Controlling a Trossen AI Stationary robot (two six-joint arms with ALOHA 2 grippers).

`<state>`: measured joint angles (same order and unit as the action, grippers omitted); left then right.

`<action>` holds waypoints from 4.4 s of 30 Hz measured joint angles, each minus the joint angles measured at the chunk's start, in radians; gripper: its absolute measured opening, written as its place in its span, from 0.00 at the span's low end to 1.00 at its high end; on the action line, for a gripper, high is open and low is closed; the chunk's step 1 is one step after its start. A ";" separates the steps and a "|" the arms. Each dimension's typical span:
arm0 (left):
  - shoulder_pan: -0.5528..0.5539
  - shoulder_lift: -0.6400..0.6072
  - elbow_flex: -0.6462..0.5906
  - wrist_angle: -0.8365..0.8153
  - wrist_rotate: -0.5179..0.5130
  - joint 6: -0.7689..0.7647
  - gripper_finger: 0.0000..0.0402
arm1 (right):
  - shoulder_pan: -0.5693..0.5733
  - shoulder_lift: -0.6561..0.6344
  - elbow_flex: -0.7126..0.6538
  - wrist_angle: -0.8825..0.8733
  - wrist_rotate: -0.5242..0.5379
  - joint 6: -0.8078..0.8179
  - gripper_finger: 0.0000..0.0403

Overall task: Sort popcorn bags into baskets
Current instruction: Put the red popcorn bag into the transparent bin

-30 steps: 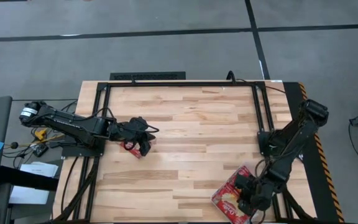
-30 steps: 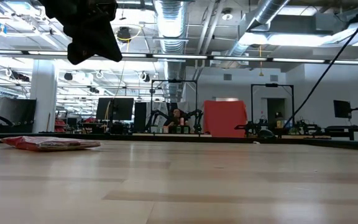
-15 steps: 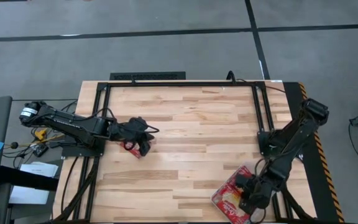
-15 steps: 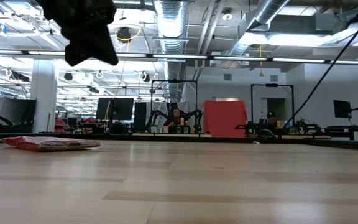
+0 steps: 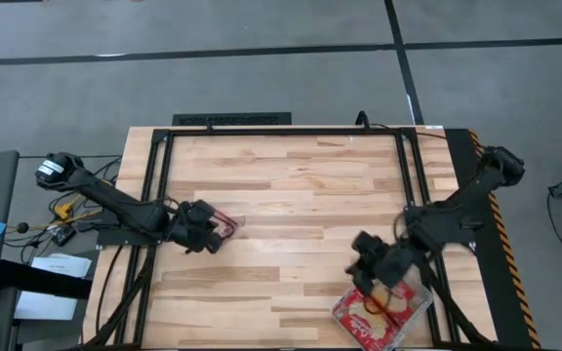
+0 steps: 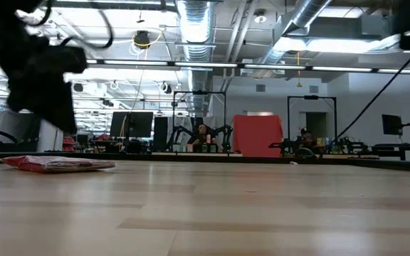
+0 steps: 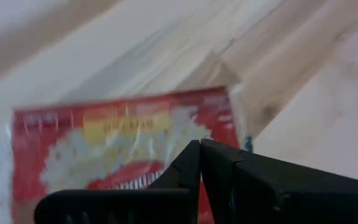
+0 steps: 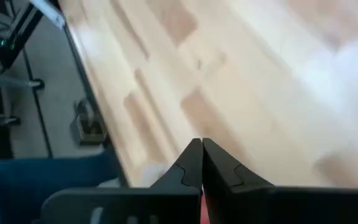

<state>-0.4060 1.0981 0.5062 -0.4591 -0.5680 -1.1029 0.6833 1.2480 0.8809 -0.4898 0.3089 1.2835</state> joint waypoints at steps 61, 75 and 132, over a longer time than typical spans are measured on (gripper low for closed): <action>-0.131 0.511 0.057 0.559 -0.112 -0.166 0.00 | -0.666 0.330 0.000 0.723 -0.325 -0.522 0.48; -0.138 0.616 0.059 0.611 -0.080 -0.279 0.00 | -0.639 0.479 0.002 0.713 -0.341 -0.457 0.58; -0.126 0.669 0.069 0.690 -0.124 -0.197 0.00 | -0.693 0.771 0.128 0.850 -0.514 -0.523 0.58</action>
<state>-0.5323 1.7672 0.5751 0.2305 -0.6922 -1.3000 -0.0096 2.0190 1.0086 0.3601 -0.2046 0.7610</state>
